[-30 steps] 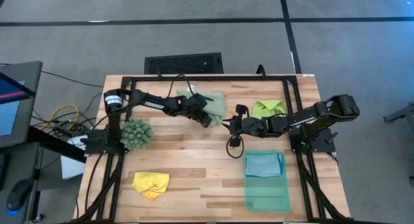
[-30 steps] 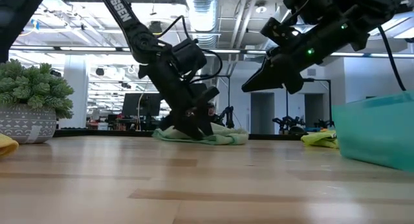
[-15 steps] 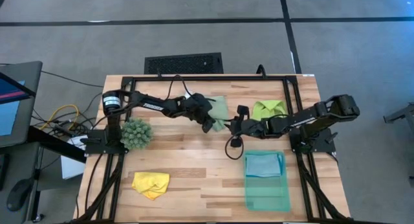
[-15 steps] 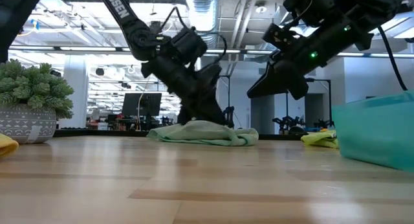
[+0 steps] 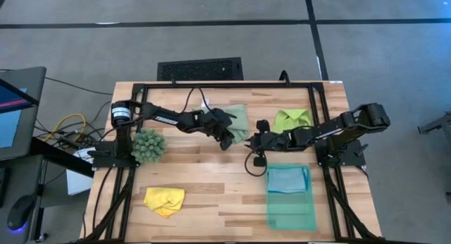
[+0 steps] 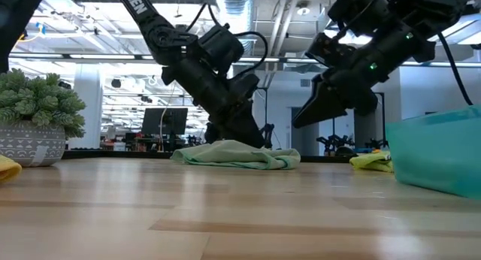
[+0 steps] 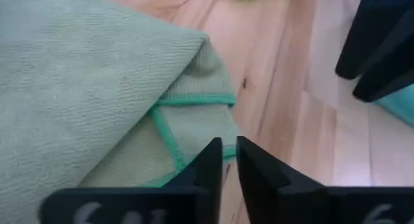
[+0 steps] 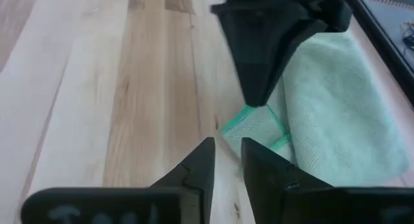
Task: Fold microfiber towels
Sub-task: Fold the green microfiber cloth
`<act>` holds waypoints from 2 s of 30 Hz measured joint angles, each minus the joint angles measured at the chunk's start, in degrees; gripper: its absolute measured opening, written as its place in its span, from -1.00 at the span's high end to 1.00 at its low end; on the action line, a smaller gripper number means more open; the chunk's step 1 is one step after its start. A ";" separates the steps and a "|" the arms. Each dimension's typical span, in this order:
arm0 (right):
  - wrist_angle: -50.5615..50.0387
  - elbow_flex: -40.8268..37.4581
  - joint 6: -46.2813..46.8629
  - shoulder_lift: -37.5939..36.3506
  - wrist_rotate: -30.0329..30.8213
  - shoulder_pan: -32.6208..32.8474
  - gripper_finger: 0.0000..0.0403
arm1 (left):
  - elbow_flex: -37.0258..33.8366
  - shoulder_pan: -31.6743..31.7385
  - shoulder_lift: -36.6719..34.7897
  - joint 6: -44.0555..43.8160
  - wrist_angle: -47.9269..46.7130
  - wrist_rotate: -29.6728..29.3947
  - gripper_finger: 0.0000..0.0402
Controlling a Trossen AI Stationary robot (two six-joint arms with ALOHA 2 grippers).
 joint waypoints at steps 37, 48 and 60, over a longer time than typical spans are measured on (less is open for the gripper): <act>-6.55 -0.02 -0.95 -1.01 4.52 0.01 0.44 | 2.06 -1.90 -1.25 1.80 8.88 0.56 0.99; -12.84 0.40 11.54 -2.72 13.72 -4.55 0.44 | 2.08 -15.46 -17.36 23.83 11.02 -22.80 1.00; -24.53 0.55 13.89 -13.35 23.22 -4.07 0.44 | 2.07 -30.30 -21.49 47.38 14.30 -63.56 1.00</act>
